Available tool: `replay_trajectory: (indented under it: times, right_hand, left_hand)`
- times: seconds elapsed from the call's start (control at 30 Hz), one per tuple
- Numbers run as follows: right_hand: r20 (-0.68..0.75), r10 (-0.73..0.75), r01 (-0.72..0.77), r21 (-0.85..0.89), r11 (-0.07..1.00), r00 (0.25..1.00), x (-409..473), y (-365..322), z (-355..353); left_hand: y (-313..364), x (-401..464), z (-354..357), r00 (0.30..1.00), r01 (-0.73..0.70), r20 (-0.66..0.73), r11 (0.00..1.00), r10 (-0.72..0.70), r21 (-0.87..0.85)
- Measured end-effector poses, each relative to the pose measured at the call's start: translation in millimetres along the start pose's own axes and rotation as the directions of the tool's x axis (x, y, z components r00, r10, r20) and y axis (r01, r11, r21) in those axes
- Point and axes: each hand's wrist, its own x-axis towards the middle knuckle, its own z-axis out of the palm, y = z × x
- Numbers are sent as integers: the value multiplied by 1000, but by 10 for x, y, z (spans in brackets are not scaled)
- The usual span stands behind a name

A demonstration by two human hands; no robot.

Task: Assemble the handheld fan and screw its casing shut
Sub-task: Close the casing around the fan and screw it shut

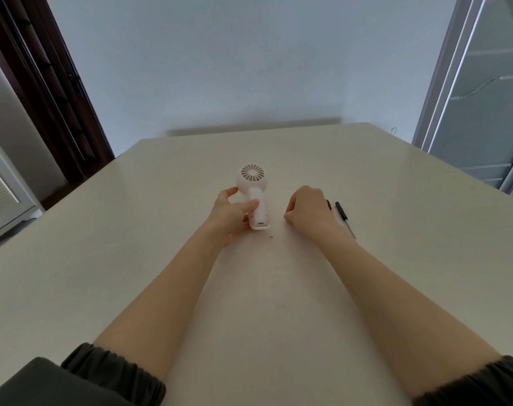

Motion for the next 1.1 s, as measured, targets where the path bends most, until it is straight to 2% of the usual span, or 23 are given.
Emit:
replay_trajectory:
  times: [0.13, 0.2, 0.3, 0.4, 0.63, 0.73, 0.9, 1.1]
  right_hand:
    - [4, -9, 9, 32, 999, 1000, -8, 16, 8]
    - [23, -21, 17, 177, 984, 1000, -25, 17, -12]
    - [93, -6, -46, 550, 834, 996, -82, -32, -83]
    - [173, -36, -102, 721, 686, 984, -122, -61, -121]
    - [158, 8, -130, 781, 610, 987, -105, -17, -143]
    - [191, 24, -178, 851, 494, 981, -111, -4, -165]
    - [256, 18, -247, 908, 338, 967, -133, -4, -192]
    - [242, -8, -227, 919, 322, 970, -135, -5, -187]
  left_hand:
    - [16, -23, 4, 1000, 7, 15, 1000, -7, -31]
    - [23, -30, 12, 999, 7, 41, 999, -5, -52]
    - [38, -39, 16, 998, -21, 59, 998, 24, -61]
    - [36, -48, 14, 993, -85, 71, 995, 89, -59]
    - [91, -145, 68, 971, -182, 168, 981, 170, 60]
    - [77, -177, 101, 974, -197, 150, 964, 172, 178]
    - [55, -145, 104, 959, -282, 95, 927, 267, 248]
    - [47, -156, 108, 964, -264, 91, 941, 250, 211]
